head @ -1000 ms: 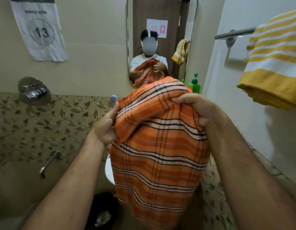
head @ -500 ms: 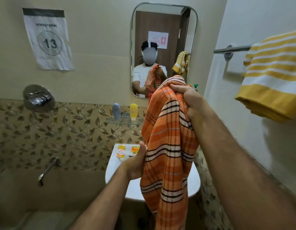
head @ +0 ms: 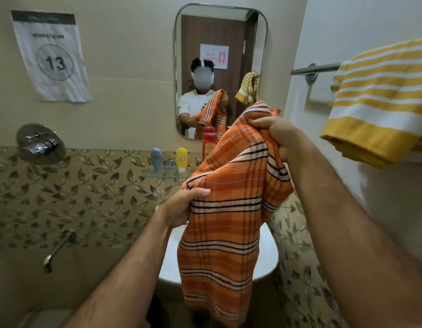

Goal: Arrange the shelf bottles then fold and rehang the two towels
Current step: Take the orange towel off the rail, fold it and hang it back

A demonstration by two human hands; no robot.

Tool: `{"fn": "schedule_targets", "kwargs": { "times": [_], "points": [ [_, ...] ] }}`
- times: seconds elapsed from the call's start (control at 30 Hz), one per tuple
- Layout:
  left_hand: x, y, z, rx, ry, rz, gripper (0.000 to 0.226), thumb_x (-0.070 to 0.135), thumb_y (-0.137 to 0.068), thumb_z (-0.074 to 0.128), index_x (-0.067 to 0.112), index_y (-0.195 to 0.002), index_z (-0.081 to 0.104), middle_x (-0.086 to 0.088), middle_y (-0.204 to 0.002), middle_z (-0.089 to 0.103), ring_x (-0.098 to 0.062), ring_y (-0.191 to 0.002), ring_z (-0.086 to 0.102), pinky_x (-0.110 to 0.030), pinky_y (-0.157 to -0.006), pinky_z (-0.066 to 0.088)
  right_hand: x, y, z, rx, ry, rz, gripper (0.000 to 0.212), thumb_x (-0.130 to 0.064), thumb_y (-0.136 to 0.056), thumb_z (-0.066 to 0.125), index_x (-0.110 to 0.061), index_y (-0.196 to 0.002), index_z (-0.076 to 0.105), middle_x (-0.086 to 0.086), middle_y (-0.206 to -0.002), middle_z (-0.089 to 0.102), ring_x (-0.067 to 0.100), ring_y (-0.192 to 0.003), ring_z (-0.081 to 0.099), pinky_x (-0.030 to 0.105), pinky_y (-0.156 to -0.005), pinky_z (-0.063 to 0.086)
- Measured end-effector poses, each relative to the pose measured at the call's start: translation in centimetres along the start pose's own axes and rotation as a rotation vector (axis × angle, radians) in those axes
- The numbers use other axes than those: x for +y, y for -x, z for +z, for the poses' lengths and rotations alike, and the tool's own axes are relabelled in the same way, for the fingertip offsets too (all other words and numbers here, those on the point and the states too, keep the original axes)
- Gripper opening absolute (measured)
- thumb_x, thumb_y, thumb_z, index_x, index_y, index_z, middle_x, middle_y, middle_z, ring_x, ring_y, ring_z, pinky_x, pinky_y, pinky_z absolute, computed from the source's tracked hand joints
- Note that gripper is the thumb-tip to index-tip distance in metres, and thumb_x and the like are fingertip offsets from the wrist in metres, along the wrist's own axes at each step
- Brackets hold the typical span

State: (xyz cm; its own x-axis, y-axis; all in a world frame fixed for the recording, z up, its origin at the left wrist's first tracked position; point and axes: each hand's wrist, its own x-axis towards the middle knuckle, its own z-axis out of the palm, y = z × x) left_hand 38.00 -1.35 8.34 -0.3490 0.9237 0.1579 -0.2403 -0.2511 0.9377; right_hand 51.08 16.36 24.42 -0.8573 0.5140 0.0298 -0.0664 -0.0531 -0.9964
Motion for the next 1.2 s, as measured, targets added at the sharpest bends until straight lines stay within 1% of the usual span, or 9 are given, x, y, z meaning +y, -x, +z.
{"fn": "schedule_targets", "kwargs": {
  "times": [0.17,0.4,0.47,0.7,0.8,0.9,1.0,1.07,1.2],
  "points": [
    [1.2,0.5,0.6,-0.050,-0.009,0.033,0.063,0.042,-0.050,0.096,0.016,-0.105,0.078,-0.011,-0.101,0.076,-0.022,-0.091,0.074,-0.033,-0.077,0.060,-0.1,-0.2,-1.0,0.002,0.023,-0.011,0.016,-0.011,-0.096,0.057,-0.001,-0.108,0.060,0.010,-0.072,0.072,0.022,-0.062,0.072,0.030,-0.060,0.062],
    [1.6,0.4,0.6,0.093,0.084,0.172,0.034,0.013,-0.080,0.061,0.007,-0.114,0.067,-0.015,-0.101,0.074,-0.026,-0.088,0.073,-0.034,-0.075,0.060,0.7,-0.5,-1.6,-0.051,0.025,0.022,0.015,-0.013,-0.095,0.058,-0.003,-0.105,0.062,0.011,-0.075,0.074,0.023,-0.065,0.073,0.035,-0.071,0.062],
    [1.5,0.5,0.9,0.019,0.136,0.158,0.031,0.017,-0.080,0.071,0.009,-0.110,0.073,-0.016,-0.103,0.074,-0.027,-0.090,0.073,-0.037,-0.077,0.061,0.7,-0.7,-1.5,-0.044,0.004,0.009,0.012,-0.013,-0.095,0.057,-0.004,-0.101,0.063,0.010,-0.072,0.073,0.022,-0.062,0.072,0.033,-0.066,0.062],
    [1.5,-0.6,3.6,-0.010,-0.131,0.083,0.091,0.043,-0.043,0.097,0.004,-0.117,0.061,-0.013,-0.106,0.072,-0.027,-0.097,0.071,-0.036,-0.083,0.059,0.9,-1.9,0.0,0.007,-0.052,0.002,0.013,-0.011,-0.097,0.054,-0.002,-0.096,0.063,0.009,-0.068,0.072,0.021,-0.058,0.071,0.031,-0.064,0.061],
    [1.5,-1.9,5.7,0.058,-0.255,0.083,0.073,0.034,-0.060,0.092,0.009,-0.121,0.061,-0.013,-0.115,0.071,-0.031,-0.109,0.067,-0.043,-0.095,0.054,1.5,-2.1,2.0,-0.004,-0.049,0.034,0.016,-0.013,-0.096,0.056,0.001,-0.103,0.062,0.012,-0.069,0.073,0.024,-0.058,0.072,0.033,-0.061,0.062],
    [1.0,-2.9,6.9,0.187,-0.250,0.114,0.043,0.010,-0.076,0.081,0.011,-0.116,0.065,-0.011,-0.113,0.073,-0.029,-0.106,0.069,-0.047,-0.097,0.053,2.6,-2.6,3.0,-0.007,-0.056,0.012,0.042,-0.021,-0.091,0.066,0.003,-0.124,0.056,0.017,-0.091,0.073,0.031,-0.075,0.073,0.039,-0.071,0.062],
    [0.6,-3.1,7.1,0.305,-0.153,0.141,0.033,0.004,-0.080,0.075,0.006,-0.112,0.068,-0.013,-0.106,0.074,-0.031,-0.099,0.071,-0.046,-0.092,0.056,3.2,-3.1,2.1,-0.050,-0.057,-0.070,0.085,-0.057,-0.066,0.082,0.001,-0.125,0.060,0.022,-0.104,0.072,0.037,-0.092,0.072,0.048,-0.088,0.058],
    [0.8,-3.0,7.1,0.373,-0.014,0.152,0.019,-0.001,-0.085,0.068,0.000,-0.104,0.070,-0.018,-0.098,0.075,-0.033,-0.090,0.072,-0.043,-0.083,0.060,4.4,-3.1,0.7,-0.173,-0.060,-0.103,0.093,-0.076,-0.064,0.069,-0.003,-0.121,0.065,0.026,-0.101,0.068,0.039,-0.098,0.068,0.050,-0.095,0.053],
    [2.2,-3.8,6.6,0.460,0.148,0.166,0.020,0.003,-0.086,0.067,-0.008,-0.103,0.068,-0.024,-0.099,0.072,-0.036,-0.088,0.071,-0.043,-0.081,0.060,10.4,-2.0,-2.1,-0.479,-0.169,-0.024,0.106,-0.082,-0.072,0.043,-0.010,-0.149,0.039,0.022,-0.144,0.051,0.037,-0.135,0.047,0.054,-0.107,0.043]
  ]
}}
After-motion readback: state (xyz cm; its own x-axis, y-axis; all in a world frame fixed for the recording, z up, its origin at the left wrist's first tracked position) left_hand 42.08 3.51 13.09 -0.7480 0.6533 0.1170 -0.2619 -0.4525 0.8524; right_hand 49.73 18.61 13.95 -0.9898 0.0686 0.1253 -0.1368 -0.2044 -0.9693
